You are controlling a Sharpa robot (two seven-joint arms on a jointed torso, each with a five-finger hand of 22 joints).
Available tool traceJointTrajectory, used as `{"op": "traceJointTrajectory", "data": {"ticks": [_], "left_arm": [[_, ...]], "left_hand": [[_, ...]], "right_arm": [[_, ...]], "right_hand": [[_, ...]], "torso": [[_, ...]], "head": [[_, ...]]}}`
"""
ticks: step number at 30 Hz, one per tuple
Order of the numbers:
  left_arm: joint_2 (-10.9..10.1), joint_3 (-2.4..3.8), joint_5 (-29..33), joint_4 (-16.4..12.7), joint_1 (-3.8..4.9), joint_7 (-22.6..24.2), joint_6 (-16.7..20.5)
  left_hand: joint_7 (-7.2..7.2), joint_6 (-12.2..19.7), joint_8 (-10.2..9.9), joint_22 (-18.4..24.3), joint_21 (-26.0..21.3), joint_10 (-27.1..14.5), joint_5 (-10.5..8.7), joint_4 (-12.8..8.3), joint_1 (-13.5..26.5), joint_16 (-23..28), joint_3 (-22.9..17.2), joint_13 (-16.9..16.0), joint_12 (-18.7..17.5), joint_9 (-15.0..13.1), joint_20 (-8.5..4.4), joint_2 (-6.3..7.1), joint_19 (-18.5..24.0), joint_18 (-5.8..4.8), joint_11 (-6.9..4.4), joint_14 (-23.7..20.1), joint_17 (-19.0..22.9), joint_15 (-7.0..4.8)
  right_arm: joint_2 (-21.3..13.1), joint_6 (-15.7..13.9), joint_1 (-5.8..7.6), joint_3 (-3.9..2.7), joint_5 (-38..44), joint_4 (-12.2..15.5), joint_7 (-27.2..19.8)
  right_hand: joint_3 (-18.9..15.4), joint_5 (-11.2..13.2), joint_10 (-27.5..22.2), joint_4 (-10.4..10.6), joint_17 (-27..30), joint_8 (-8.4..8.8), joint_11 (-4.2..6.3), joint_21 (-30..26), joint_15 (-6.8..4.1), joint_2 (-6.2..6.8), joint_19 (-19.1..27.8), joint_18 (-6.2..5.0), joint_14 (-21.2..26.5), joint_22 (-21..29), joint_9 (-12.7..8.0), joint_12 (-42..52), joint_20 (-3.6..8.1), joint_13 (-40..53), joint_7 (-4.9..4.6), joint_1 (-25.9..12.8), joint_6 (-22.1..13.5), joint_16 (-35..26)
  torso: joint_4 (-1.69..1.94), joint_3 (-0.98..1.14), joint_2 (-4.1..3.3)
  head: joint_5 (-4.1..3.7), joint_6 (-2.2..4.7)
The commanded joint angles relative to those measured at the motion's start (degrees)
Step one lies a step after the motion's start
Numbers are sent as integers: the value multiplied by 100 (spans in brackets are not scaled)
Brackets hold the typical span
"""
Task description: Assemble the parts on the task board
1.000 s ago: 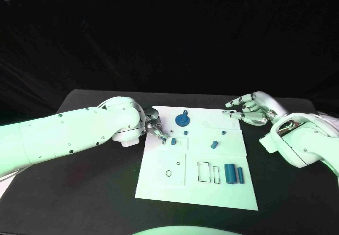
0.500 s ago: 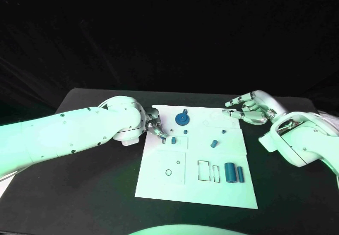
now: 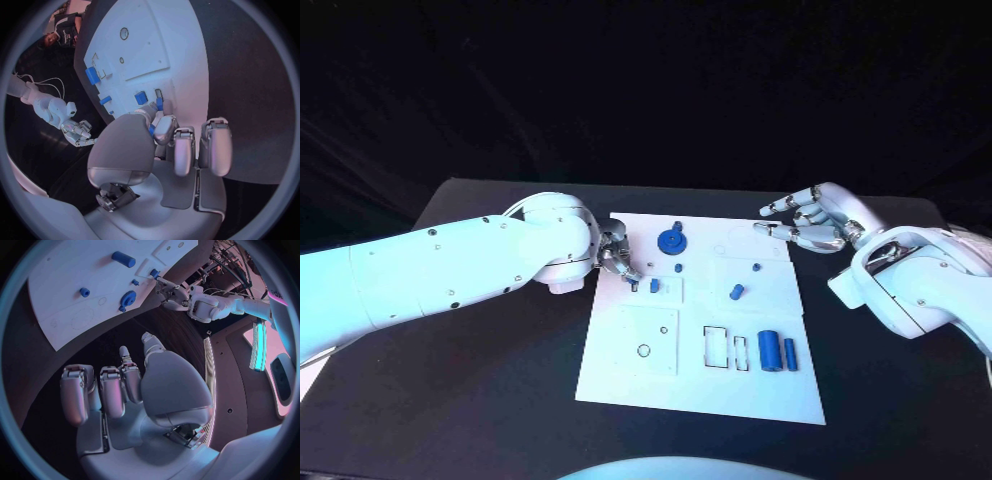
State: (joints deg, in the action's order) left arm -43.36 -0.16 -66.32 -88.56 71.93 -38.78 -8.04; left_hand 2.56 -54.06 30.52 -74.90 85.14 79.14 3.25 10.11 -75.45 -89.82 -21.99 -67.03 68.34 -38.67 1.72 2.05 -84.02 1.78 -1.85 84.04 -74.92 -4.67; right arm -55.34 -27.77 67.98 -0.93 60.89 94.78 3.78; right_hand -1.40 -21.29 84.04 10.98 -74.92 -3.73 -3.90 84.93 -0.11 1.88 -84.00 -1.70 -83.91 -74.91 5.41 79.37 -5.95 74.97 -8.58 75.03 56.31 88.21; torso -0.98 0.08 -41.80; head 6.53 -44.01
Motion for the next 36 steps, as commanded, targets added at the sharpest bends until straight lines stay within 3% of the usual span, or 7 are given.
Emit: {"op": "traceJointTrajectory", "data": {"ticks": [1,21,36], "left_arm": [[17,-13,-56,11,-16,-80,-302],[14,-14,31,-35,-22,-156,-638],[81,-18,63,7,-24,-285,-559]], "left_hand": [[-39,-52,16,-1074,13,40,12,-366,-67,-18,-398,-7,38,1,-20,3,-305,-33,-2,596,-1508,-15],[-44,-58,25,-1064,1,42,11,-384,-59,-18,-449,-7,38,-1,-20,42,-298,-29,-5,596,-1508,-15],[-45,-67,33,-1057,-9,42,12,-393,-52,-18,-491,-1,33,-3,-20,57,-293,-27,-6,596,-1508,-16]], "right_arm": [[3,70,-5,-1,11,-3,-34],[-4,71,-6,-1,10,-1,-34],[-1,69,-9,-1,11,13,-33]], "right_hand": [[-27,-24,24,8,-1119,-32,24,-23,-37,-9,-17,-56,-515,-552,7,-3,26,799,0,30,41,-21],[-27,-24,24,8,-1119,-32,24,-23,-37,-9,-17,-56,-515,-552,7,-3,26,799,0,30,41,-21],[-34,-29,28,13,-1120,-31,25,-25,-38,-20,-17,-56,-515,-550,8,4,28,803,1,38,44,-21]], "torso": [[-6,4,-2],[-3,3,5],[3,4,3]], "head": [[10,-12],[-7,-32],[-3,-41]]}}
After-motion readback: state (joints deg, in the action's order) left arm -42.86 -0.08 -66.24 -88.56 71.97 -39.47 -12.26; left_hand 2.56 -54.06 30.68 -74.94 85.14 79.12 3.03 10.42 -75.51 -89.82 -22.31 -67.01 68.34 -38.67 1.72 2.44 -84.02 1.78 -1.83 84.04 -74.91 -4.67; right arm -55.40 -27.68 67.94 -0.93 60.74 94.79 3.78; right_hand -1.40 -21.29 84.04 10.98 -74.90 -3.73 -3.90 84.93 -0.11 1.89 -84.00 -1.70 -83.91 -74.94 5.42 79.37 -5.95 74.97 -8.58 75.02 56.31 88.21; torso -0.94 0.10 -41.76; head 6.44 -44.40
